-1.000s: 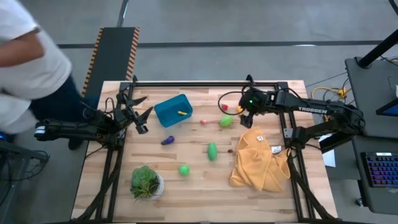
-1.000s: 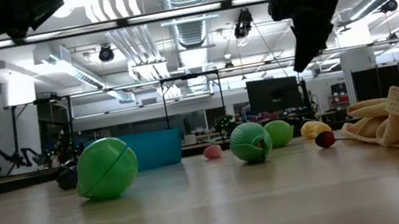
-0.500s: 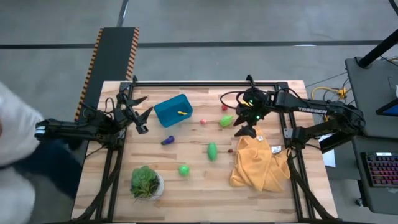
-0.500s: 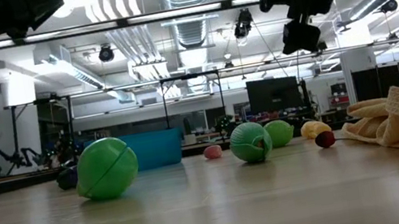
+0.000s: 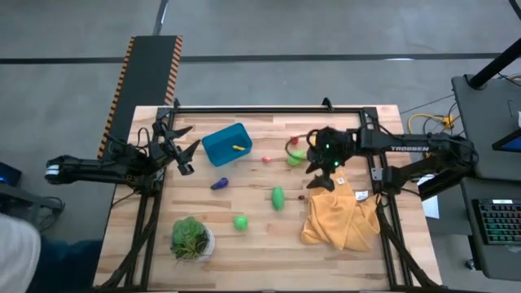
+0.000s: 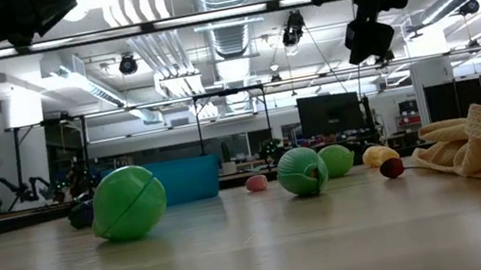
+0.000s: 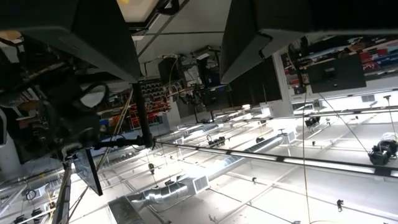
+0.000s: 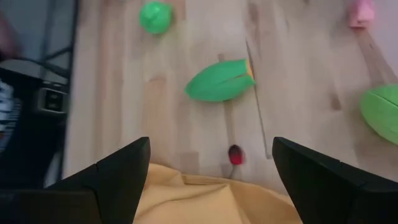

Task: Pick and placing Produce into tupperware
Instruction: Put the cherry into the blue bin

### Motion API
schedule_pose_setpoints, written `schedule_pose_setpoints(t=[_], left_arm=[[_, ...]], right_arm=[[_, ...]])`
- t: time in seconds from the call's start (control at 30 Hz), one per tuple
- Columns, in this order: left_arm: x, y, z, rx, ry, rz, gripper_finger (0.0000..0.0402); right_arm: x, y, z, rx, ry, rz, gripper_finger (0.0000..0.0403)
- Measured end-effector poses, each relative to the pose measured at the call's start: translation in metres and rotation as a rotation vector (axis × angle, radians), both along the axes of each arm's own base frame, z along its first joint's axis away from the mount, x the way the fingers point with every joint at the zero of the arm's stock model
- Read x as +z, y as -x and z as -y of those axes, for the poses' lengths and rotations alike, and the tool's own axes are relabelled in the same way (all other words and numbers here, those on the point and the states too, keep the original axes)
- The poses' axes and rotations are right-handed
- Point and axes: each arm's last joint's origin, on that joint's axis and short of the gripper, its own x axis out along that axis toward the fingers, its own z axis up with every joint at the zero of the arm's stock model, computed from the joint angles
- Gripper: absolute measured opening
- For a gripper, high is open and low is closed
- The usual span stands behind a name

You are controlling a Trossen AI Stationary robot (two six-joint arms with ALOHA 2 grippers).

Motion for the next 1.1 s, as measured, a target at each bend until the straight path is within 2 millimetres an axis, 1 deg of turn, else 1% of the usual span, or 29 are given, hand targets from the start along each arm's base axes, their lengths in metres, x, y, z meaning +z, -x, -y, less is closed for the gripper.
schedule_pose_setpoints(t=[0.27, 0.43, 0.7, 0.9, 1.1], left_arm=[[0.0, 0.0, 0.0, 0.0, 0.0, 0.0, 0.0209], [0.0, 0.0, 0.0, 0.0, 0.0, 0.001, 0.0209], [0.0, 0.0, 0.0, -0.001, 0.0, 0.001, 0.0209], [0.0, 0.0, 0.0, -0.001, 0.0, 0.001, 0.0209], [0.0, 0.0, 0.0, 0.0, 0.0, 0.001, 0.0209]], right_arm=[[-0.004, -0.002, -0.036, -0.068, 0.121, -0.046, 0.0329], [-0.013, 0.0, -0.048, -0.097, 0.137, -0.058, 0.0329], [-0.033, 0.002, -0.049, -0.163, 0.103, -0.057, 0.0329], [-0.041, 0.005, -0.048, -0.183, 0.121, -0.074, 0.0329], [-0.053, 0.001, -0.048, -0.199, 0.126, -0.021, 0.0329]])
